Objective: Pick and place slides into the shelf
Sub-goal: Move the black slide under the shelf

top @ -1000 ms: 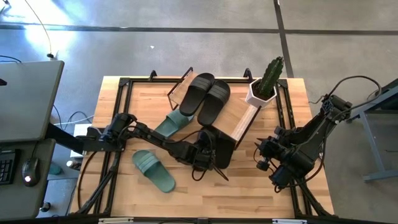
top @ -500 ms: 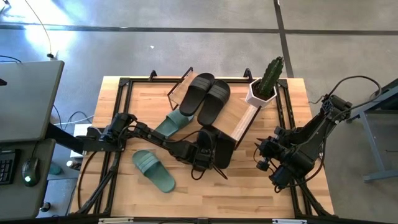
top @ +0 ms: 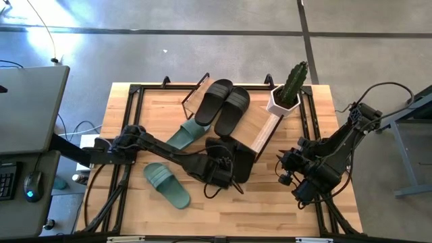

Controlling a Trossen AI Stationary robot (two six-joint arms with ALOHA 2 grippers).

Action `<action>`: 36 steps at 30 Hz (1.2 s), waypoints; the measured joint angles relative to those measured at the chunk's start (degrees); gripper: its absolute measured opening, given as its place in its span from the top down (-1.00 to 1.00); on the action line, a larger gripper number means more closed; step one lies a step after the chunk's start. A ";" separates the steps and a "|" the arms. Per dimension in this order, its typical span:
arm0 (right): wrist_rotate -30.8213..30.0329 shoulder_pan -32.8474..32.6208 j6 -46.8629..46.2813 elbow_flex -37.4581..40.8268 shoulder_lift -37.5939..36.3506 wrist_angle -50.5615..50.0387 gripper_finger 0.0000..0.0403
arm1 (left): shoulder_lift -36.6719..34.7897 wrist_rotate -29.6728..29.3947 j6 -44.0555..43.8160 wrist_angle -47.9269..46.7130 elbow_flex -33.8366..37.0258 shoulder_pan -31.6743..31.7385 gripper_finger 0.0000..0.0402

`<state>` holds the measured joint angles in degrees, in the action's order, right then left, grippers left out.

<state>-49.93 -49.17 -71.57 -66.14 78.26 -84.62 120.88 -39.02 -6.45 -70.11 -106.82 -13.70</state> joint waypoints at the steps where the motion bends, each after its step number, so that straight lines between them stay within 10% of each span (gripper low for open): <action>1: 0.00 -0.01 0.02 -0.01 0.00 0.00 0.61 | 0.00 2.27 -2.94 -2.37 -2.43 -0.40 0.02; 10: 0.41 -0.44 1.09 -0.01 0.00 -0.19 0.61 | -0.11 36.27 -13.83 -7.00 -20.67 -5.57 0.39; 14: 0.44 -3.00 0.79 0.01 0.00 -0.23 0.61 | -0.11 40.72 -14.85 -2.59 -19.82 -10.41 0.61; 21: -0.65 -9.43 -4.54 0.01 0.00 -2.47 0.61 | -0.07 34.62 -28.31 2.88 -12.15 -14.94 0.98; 36: 1.04 -19.85 -13.96 4.77 -3.72 6.10 0.61 | -3.06 20.33 -54.74 36.42 13.43 -16.45 0.98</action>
<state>-48.89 -69.02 -85.53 -61.37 74.54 -78.52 117.82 -18.69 -61.20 -33.68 -93.39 -30.15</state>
